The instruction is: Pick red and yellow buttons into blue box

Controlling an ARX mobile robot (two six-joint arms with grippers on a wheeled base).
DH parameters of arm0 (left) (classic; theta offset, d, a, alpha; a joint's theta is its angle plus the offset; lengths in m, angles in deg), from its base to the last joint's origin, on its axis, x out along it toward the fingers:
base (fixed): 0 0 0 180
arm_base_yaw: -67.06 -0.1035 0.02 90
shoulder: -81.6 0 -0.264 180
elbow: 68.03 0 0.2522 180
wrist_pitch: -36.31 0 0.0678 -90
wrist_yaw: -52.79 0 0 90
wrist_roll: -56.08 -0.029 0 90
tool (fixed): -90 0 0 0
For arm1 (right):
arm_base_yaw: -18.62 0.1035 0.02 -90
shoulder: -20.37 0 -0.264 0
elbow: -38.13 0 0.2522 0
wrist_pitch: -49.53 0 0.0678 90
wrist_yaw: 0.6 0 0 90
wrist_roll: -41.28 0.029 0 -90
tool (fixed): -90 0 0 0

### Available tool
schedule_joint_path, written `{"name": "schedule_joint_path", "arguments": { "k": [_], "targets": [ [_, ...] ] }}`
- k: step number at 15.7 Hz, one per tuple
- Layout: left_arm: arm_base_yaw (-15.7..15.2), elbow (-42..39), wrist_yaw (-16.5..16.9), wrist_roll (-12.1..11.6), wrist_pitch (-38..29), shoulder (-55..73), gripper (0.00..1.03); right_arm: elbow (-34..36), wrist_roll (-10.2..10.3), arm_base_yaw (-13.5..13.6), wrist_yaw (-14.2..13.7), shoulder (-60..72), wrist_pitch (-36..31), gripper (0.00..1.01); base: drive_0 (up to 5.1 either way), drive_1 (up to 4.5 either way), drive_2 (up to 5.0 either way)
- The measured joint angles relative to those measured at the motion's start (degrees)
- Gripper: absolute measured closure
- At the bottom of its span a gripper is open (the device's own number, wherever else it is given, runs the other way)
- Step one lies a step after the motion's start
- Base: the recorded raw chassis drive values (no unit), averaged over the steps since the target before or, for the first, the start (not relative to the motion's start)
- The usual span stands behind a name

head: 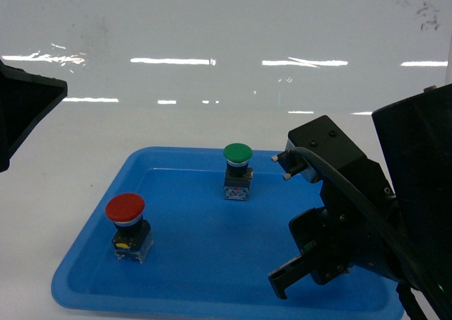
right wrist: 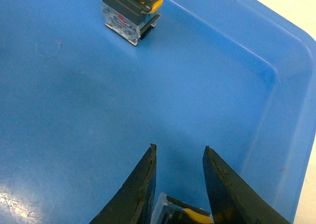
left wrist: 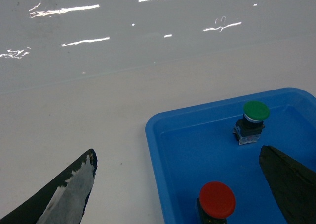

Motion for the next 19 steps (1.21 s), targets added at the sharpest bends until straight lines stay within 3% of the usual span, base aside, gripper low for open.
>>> {"name": "schedule_joint_path", "arguments": {
  "k": [4,8,10,14,17,19],
  "targets": [
    [0.0,0.0,0.0,0.0,0.0,0.0,0.05,1.4,0.7,-0.1,-0.6,-0.9,-1.8,0.73,0.0,0.00,0.0],
    [0.0,0.0,0.0,0.0,0.0,0.0,0.05,3.7,0.0,-1.4,-0.2,-6.8,-2.6,0.73,0.0,0.00,0.0],
    [0.0,0.0,0.0,0.0,0.0,0.0,0.05,4.7,-1.1,-3.8,0.2,-13.9,-4.5,0.74,0.0,0.00,0.0],
    [0.0,0.0,0.0,0.0,0.0,0.0,0.05,9.9,-1.1,-7.4,1.4,-28.3,-2.9,0.74,0.0,0.00,0.0],
    [0.0,0.0,0.0,0.0,0.0,0.0,0.05,17.0,-0.9,-12.7,1.1,-46.1,-1.6,0.74,0.0,0.00,0.0],
    [0.0,0.0,0.0,0.0,0.0,0.0,0.05,24.1,-0.1,-15.7,-0.3,-58.8,5.1,0.74,0.0,0.00,0.0]
  ]
}}
